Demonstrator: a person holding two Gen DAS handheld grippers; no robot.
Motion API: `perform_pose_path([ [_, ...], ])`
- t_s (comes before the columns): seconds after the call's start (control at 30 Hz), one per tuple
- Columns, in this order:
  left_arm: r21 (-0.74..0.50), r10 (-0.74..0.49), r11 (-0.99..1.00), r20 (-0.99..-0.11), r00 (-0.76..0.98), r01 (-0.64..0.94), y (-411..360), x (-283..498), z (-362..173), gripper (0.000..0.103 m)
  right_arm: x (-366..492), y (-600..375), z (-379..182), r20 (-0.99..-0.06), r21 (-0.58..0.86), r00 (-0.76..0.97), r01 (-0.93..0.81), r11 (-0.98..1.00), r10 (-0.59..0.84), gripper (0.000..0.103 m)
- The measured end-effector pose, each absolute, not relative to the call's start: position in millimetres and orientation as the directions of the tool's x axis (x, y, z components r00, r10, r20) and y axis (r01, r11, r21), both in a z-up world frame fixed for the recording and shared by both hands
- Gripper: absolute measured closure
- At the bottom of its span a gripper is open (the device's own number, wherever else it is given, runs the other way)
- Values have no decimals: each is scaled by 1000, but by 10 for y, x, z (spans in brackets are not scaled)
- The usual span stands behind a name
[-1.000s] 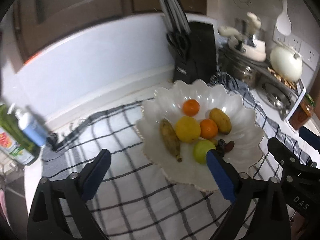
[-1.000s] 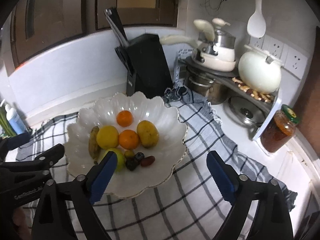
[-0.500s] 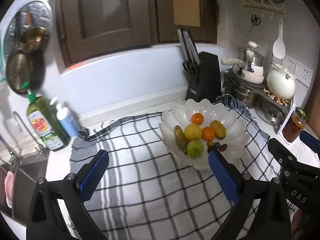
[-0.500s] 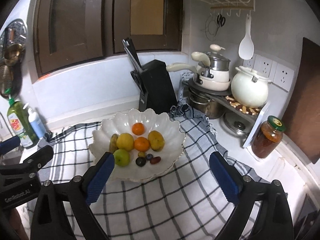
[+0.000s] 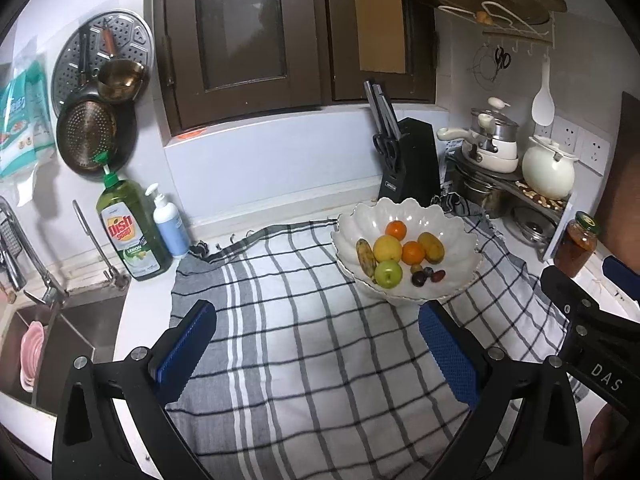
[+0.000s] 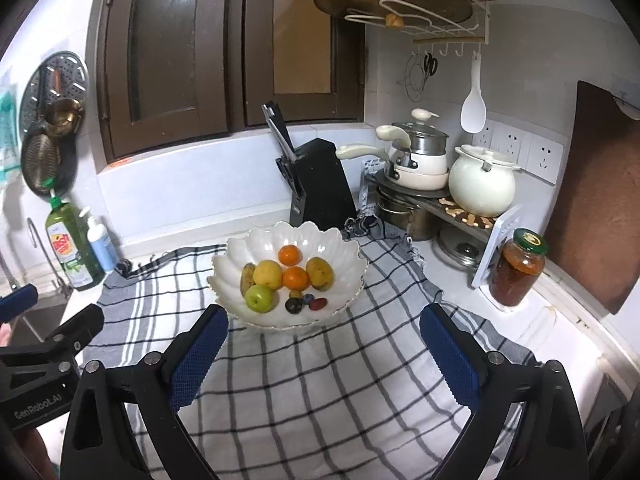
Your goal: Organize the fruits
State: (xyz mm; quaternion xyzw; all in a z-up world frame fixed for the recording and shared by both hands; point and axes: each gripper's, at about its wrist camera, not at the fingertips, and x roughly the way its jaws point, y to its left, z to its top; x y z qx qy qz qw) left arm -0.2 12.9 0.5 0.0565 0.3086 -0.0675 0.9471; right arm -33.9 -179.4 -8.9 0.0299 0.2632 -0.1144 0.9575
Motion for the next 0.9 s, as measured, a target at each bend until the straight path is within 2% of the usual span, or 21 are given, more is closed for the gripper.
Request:
perform_pose_path([
  [0.9,69,-60,991,-528,847,113,245,-695,195,0,-981,-1756,75,-471,13,862,219,976,-187,5],
])
